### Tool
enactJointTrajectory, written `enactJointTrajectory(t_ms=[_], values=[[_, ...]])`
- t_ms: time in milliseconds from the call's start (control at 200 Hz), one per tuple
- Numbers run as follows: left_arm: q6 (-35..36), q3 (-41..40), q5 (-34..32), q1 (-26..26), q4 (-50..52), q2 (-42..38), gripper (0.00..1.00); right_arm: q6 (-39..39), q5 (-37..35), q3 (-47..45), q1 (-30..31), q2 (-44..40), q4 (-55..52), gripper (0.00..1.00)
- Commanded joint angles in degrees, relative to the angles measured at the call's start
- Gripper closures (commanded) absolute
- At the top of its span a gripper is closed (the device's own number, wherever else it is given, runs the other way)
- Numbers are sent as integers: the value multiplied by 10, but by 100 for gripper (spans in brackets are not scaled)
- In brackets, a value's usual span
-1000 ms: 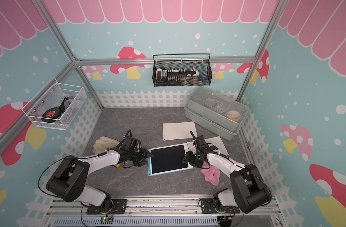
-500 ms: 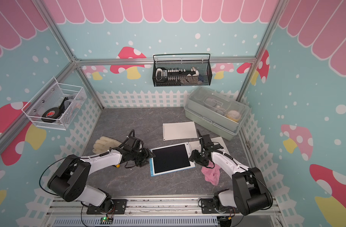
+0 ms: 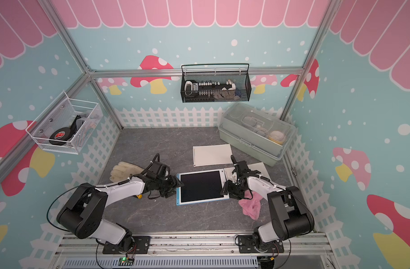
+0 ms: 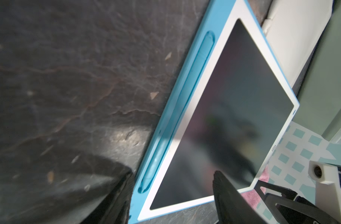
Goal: Wipe the drawing tablet
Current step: Adjust the drawing tablet at the center of the board.
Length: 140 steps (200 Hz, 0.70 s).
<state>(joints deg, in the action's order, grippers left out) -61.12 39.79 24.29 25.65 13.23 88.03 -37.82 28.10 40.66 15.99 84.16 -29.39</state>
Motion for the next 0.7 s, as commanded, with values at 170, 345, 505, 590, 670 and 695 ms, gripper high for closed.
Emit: enactJointTrajectory(t_ms=[170,345,505,590,670,695], values=[[-4,-31,-33,14,32,55,34,-25,83,21,8,-40,3,43],[-8,-32,-36,20,27,62,34,-41,87,31,9,-53,5,43],[-12,-28,-33,26,21,68,34,-44,76,45,9,-57,-4,43],[-15,-16,-30,34,15,77,34,-37,52,55,8,-61,-22,43],[-20,-3,-31,43,15,87,34,-31,40,60,7,-58,-32,43],[-21,0,-32,45,15,89,34,-28,36,60,7,-56,-37,43]])
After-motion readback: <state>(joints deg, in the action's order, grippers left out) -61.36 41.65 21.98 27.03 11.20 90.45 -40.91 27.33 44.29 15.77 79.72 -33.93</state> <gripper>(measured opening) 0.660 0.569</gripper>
